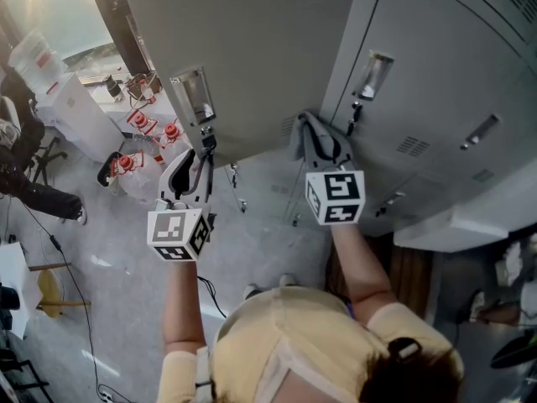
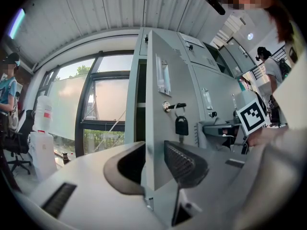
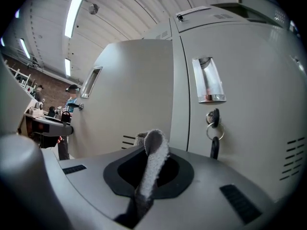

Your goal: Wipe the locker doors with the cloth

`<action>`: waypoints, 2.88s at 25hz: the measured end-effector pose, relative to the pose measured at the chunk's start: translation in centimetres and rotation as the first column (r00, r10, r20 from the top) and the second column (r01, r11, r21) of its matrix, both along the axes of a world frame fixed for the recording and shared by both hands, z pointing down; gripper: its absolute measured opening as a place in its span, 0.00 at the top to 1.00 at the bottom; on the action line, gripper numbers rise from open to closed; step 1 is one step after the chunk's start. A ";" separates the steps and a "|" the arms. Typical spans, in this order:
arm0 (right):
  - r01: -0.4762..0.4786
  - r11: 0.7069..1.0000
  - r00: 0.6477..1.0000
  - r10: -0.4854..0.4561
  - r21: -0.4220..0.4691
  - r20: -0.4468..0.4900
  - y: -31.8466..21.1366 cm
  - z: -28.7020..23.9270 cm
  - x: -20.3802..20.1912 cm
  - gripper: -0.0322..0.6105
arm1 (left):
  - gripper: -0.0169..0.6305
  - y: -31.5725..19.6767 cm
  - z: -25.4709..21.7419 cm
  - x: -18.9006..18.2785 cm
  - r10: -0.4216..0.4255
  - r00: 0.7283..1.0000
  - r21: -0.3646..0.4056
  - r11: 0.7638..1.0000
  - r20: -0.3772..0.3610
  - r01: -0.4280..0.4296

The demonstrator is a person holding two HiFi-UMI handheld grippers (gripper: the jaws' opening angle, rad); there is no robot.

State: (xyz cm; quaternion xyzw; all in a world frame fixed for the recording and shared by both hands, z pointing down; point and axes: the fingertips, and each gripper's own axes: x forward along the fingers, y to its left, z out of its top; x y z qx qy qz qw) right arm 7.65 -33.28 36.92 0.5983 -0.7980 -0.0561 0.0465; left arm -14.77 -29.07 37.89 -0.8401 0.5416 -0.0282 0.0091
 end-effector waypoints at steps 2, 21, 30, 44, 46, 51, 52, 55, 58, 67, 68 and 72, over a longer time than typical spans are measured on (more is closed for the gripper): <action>-0.020 1.000 1.000 0.020 -0.007 0.000 -0.1 0.2 0.5 0.93 | 0.78 0.0 0.0 -0.1 -0.001 1.000 0.000 1.000 0.001 0.001; -0.079 0.997 0.996 0.079 -0.017 0.033 1.9 -0.6 2.2 0.93 | 0.78 1.7 -0.6 -2.1 -0.046 0.999 -0.014 0.999 0.000 0.046; -0.056 0.998 0.998 0.056 -0.001 0.042 3.1 -1.4 1.3 0.93 | 0.79 2.9 -1.9 -2.8 -0.070 0.997 0.002 0.998 -0.011 0.070; -0.026 1.000 0.999 0.026 0.003 0.040 4.5 -2.1 0.4 0.93 | 0.81 4.3 -2.1 -4.3 -0.123 0.992 -0.012 0.992 -0.009 0.123; -0.022 1.000 0.999 0.022 0.005 0.043 4.7 -2.1 0.3 0.93 | 0.81 4.4 -2.1 -4.3 -0.126 0.992 -0.010 0.992 -0.007 0.126; -0.011 1.000 0.999 0.011 0.003 0.037 4.9 -2.0 0.0 0.93 | 0.81 4.8 -2.2 -4.3 -0.138 0.990 -0.004 0.990 0.000 0.138; -0.008 1.000 0.999 0.008 0.002 0.036 5.0 -2.0 -0.2 0.93 | 0.81 4.9 -2.3 -4.4 -0.139 0.990 -0.003 0.990 -0.002 0.139; 0.004 1.000 0.999 -0.004 0.001 0.033 5.2 -1.9 -0.5 0.93 | 0.81 5.1 -2.3 -4.4 -0.142 0.990 0.000 0.990 -0.003 0.142; 0.013 1.000 0.999 -0.013 -0.005 0.037 5.3 -1.6 -0.7 0.93 | 0.81 5.2 -2.2 -4.4 -0.146 0.989 0.000 0.989 0.006 0.146; 0.044 0.999 0.998 -0.044 -0.009 0.040 5.6 -1.1 -1.3 0.93 | 0.83 5.6 -2.1 -4.9 -0.159 0.987 0.000 0.987 -0.018 0.159; 0.048 0.999 0.998 -0.048 -0.010 0.039 5.6 -1.0 -1.4 0.93 | 0.83 5.7 -2.0 -4.9 -0.159 0.987 0.000 0.987 -0.019 0.159; 0.036 0.999 0.998 -0.034 -0.030 0.052 5.8 -0.5 -1.3 0.93 | 0.84 5.9 -1.9 -4.7 -0.156 0.988 -0.004 0.988 -0.020 0.156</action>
